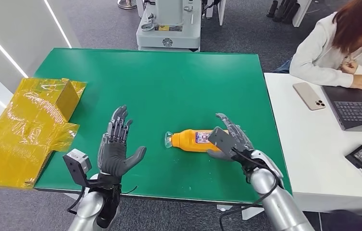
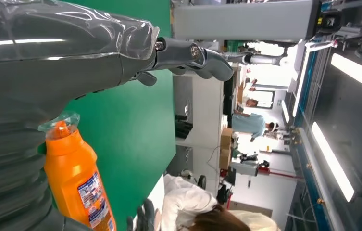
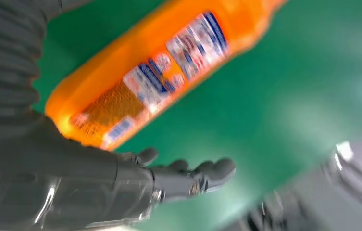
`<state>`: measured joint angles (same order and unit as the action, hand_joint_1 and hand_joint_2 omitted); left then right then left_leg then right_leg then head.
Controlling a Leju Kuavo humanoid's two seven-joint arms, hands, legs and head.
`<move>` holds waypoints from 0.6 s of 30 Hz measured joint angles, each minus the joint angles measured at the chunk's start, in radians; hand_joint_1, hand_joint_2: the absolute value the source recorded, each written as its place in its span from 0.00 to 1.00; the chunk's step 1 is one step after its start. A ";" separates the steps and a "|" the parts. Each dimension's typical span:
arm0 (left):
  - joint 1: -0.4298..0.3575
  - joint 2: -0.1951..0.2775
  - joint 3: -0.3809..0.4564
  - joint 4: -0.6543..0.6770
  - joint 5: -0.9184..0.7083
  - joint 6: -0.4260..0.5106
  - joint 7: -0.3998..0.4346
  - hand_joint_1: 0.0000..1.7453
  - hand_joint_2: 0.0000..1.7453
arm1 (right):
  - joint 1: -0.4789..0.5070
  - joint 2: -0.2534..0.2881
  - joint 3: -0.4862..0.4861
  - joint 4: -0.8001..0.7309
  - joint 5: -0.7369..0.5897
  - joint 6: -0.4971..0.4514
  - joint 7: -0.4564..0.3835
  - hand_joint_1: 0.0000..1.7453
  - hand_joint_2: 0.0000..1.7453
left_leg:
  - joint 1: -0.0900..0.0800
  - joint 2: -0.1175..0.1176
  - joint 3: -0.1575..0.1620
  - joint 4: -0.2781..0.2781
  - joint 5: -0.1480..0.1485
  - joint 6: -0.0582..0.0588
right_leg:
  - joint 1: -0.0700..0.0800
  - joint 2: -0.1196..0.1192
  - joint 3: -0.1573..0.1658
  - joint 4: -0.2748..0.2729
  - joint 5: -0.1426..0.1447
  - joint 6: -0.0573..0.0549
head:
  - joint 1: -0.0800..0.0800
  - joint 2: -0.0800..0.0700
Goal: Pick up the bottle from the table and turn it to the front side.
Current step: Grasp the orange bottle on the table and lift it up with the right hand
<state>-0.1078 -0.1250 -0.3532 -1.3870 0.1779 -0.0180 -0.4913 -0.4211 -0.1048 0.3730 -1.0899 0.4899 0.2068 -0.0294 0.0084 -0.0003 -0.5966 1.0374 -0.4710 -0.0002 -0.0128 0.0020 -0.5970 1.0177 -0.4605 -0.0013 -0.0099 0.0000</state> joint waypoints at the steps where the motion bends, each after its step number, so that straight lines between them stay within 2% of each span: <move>1: -0.009 0.002 -0.003 0.012 0.008 -0.003 0.002 0.00 1.00 | -0.042 -0.014 0.024 0.052 0.004 0.034 0.008 0.00 1.00 | 0.000 0.000 0.000 0.000 0.000 0.000 | 0.000 0.000 0.000 0.000 0.000 0.000 | 0.000 0.000; 5: -0.028 0.008 -0.012 0.045 0.026 -0.011 0.006 0.00 1.00 | -0.160 -0.064 0.112 0.204 0.013 0.103 0.020 0.00 1.00 | 0.000 -0.001 0.000 0.001 0.000 0.000 | 0.000 -0.001 0.000 0.000 0.000 0.000 | 0.000 0.000; 8: -0.035 0.011 -0.013 0.060 0.030 -0.013 0.008 0.00 1.00 | -0.196 -0.081 0.145 0.260 0.014 0.109 0.022 0.00 1.00 | 0.000 -0.001 -0.001 0.001 0.000 0.000 | 0.000 0.000 -0.001 0.000 0.000 0.000 | 0.000 0.000; 11: -0.039 0.013 -0.013 0.072 0.059 -0.029 0.025 0.00 1.00 | -0.227 -0.100 0.184 0.297 0.020 0.156 0.031 0.00 1.00 | 0.000 -0.001 0.000 0.000 0.000 0.000 | 0.000 0.000 -0.001 0.000 0.000 0.000 | 0.000 0.000; 14: -0.043 0.013 -0.013 0.089 0.138 -0.084 0.070 0.00 1.00 | -0.272 -0.129 0.252 0.327 0.023 0.243 0.035 0.00 1.00 | 0.000 -0.001 0.000 0.000 0.000 0.000 | 0.000 0.000 -0.001 0.000 0.000 0.000 | 0.000 0.000; 17: -0.054 0.013 -0.013 0.126 0.278 -0.183 0.138 0.00 1.00 | -0.315 -0.157 0.335 0.348 0.016 0.324 0.041 0.00 1.00 | 0.000 -0.001 0.000 0.001 0.000 0.000 | 0.000 0.000 0.000 0.000 0.000 0.000 | 0.000 0.000; 18: -0.057 0.013 -0.013 0.141 0.324 -0.215 0.158 0.00 1.00 | -0.325 -0.164 0.362 0.353 0.013 0.338 0.046 0.17 1.00 | 0.000 -0.001 0.000 0.001 0.001 0.000 | 0.000 -0.001 0.000 0.000 0.000 0.000 | 0.000 0.000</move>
<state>-0.1652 -0.1123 -0.3661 -1.2455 0.5023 -0.2327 -0.3336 -0.7458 -0.2686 0.7346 -0.7365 0.5025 0.5451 0.0163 0.0084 -0.0011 -0.5969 1.0380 -0.4704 -0.0006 -0.0127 0.0015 -0.5971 1.0175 -0.4601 -0.0015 -0.0097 0.0000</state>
